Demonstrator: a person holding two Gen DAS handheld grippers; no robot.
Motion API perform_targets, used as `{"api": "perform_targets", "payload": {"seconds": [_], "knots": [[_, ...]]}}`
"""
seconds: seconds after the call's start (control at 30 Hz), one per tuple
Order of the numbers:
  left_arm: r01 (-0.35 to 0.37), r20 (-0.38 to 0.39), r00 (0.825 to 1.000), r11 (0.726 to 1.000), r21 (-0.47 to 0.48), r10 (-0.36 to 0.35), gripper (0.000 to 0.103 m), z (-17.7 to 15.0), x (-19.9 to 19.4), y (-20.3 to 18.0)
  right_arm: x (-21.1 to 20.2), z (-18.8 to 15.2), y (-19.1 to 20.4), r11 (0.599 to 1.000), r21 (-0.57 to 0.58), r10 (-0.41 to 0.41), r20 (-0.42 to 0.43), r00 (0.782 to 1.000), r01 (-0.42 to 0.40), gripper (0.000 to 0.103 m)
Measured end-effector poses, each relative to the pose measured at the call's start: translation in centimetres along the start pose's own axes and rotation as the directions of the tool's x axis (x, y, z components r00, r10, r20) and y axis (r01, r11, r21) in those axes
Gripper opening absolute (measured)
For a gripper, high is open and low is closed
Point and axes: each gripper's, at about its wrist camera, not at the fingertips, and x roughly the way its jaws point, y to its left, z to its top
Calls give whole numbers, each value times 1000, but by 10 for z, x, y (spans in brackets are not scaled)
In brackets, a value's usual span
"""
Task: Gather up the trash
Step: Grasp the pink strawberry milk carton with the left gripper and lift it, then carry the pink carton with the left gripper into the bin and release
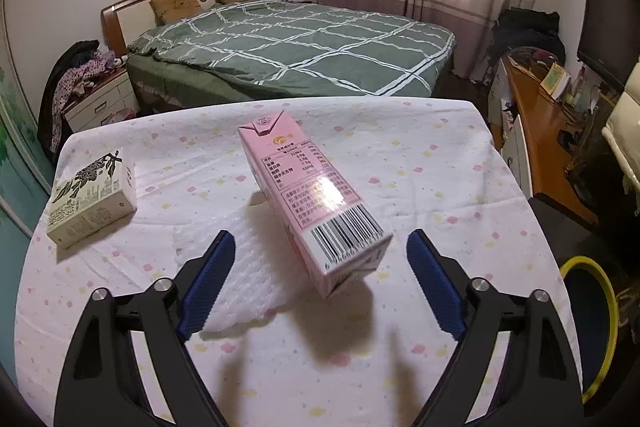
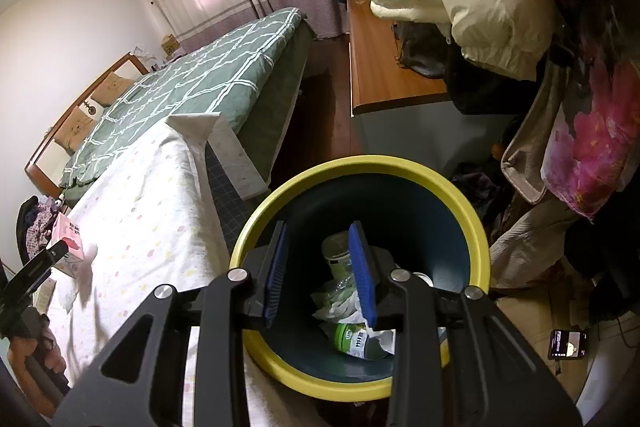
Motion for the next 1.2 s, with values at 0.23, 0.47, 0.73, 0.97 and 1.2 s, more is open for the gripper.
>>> {"api": "perform_targets", "payload": {"seconds": [0.23, 0.47, 0.73, 0.97, 1.2], "knots": [[10, 12, 1000, 1000, 17, -10, 62, 4, 8, -1, 4, -3, 3, 1000, -1, 7, -9, 1000, -7, 30], [16, 57, 998, 999, 44, -19, 48, 4, -4, -4, 1, -3, 3, 1000, -2, 18, -7, 1000, -18, 30], [54, 95, 994, 996, 76, -61, 46, -3, -36, -12, -8, -3, 8, 999, -14, 40, 2, 999, -40, 30], [108, 106, 987, 989, 98, -119, 45, -15, -67, -20, -18, -3, 8, 998, -17, 67, 19, 998, -67, 30], [154, 115, 979, 977, 149, -171, 45, -26, -100, -41, -26, -1, 3, 996, -13, 90, 30, 996, -89, 30]]}}
